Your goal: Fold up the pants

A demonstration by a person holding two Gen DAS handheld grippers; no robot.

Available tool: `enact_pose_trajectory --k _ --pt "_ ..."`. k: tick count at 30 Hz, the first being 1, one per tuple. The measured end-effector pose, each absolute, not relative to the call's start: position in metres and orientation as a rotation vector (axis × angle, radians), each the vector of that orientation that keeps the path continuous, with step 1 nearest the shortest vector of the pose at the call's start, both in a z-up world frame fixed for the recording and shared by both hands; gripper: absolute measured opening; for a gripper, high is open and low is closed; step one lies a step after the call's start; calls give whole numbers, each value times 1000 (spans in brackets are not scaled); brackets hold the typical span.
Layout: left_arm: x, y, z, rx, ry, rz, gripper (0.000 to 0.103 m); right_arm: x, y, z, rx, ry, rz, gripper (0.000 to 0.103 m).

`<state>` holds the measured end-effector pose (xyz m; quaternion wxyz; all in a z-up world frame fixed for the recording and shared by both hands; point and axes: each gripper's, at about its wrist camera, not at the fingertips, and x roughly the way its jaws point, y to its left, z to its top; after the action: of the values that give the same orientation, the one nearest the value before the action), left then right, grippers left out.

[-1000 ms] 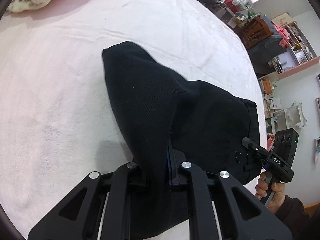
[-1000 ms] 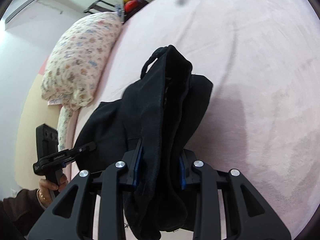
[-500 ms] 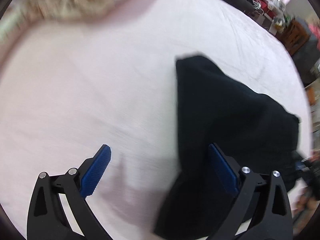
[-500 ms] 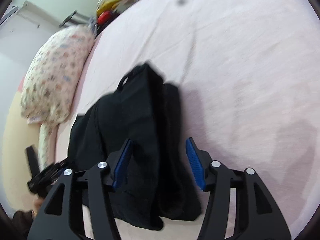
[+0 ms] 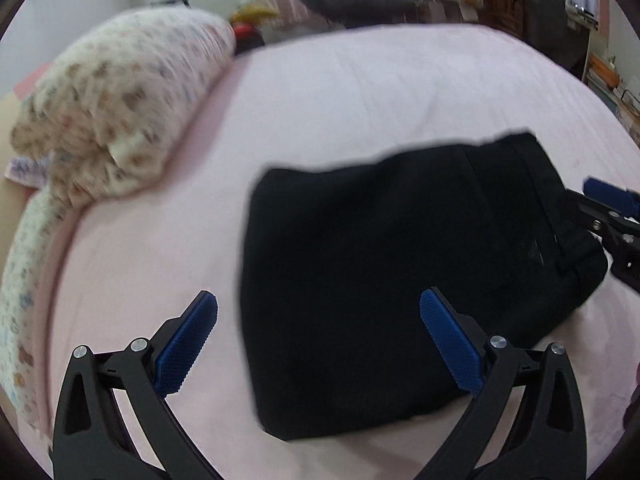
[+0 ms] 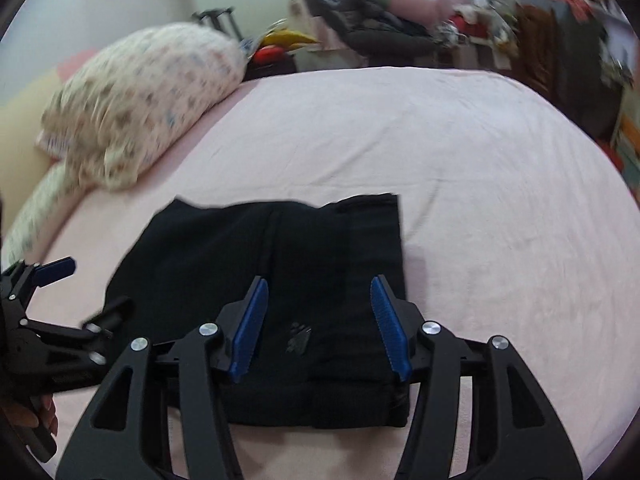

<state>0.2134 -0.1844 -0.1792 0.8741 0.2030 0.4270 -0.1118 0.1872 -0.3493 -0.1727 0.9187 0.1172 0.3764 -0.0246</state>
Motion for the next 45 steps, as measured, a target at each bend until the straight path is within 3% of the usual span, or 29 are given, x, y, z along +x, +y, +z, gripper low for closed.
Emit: enact_pose_trajectory --k 11,25,33,40,45 --pt "218 -176 -230 332 1109 -225 102 195 -337 -205 184 884 -74 55" --pt "209 -162 -244 239 1077 -281 102 193 -318 -243 11 906 -127 62" --pt "201 -165 -227 270 1118 -233 102 196 -323 -222 77 932 -102 70" --pt "165 -160 -211 340 1008 -261 102 158 -319 -217 44 886 -84 70" --pt "168 -146 -232 231 1109 -310 102 155 -305 -240 -91 910 -84 73"
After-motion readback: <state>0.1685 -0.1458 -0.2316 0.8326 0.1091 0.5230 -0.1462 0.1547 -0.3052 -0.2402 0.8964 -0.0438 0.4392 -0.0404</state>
